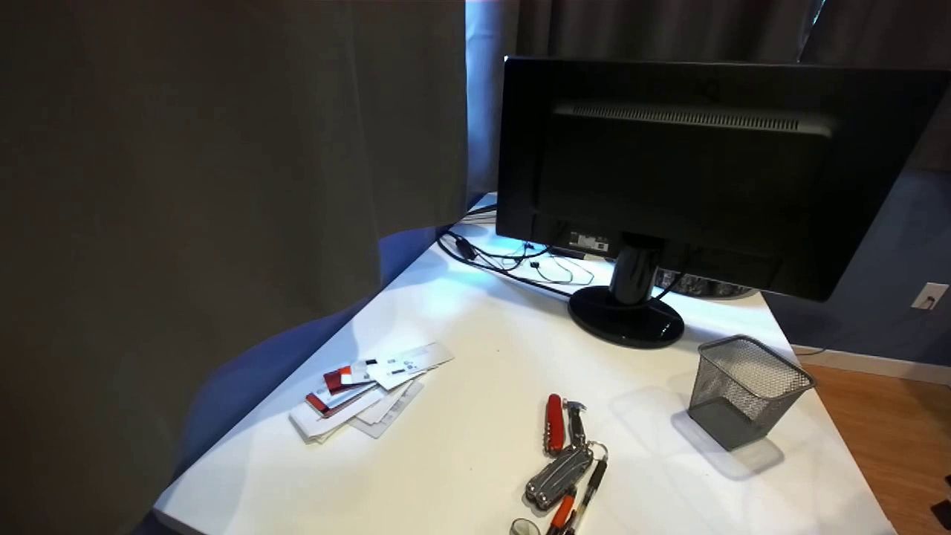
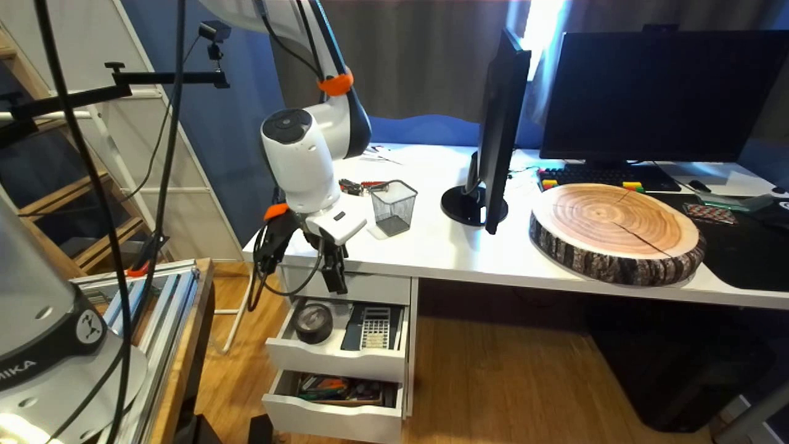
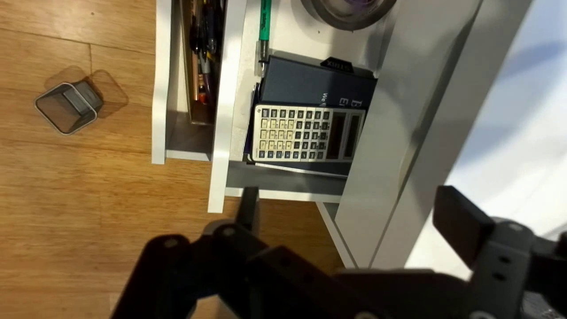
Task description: Open the second drawer from the top and then put the green pen in the drawer
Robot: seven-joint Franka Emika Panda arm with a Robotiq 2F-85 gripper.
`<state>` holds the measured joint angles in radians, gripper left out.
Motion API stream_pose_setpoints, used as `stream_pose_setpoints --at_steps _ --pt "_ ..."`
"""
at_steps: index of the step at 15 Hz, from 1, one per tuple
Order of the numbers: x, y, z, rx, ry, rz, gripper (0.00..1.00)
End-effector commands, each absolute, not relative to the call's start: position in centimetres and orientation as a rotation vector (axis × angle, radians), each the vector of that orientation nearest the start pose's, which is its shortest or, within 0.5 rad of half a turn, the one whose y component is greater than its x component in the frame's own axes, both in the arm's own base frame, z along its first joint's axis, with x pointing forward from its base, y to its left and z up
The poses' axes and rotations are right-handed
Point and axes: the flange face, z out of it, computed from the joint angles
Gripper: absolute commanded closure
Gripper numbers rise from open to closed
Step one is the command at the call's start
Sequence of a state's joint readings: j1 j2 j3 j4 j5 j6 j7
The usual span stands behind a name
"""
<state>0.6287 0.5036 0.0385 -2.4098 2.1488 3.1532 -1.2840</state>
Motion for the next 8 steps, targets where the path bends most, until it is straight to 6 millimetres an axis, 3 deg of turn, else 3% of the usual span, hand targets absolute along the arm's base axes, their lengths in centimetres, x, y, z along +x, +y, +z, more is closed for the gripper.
stream_pose_setpoints --at_steps 1,8 --pt "33.3 16.2 12.8 -2.941 0.205 -0.246 0.0" --pt "32.1 15.6 14.3 -2.923 0.033 -0.157 0.0"
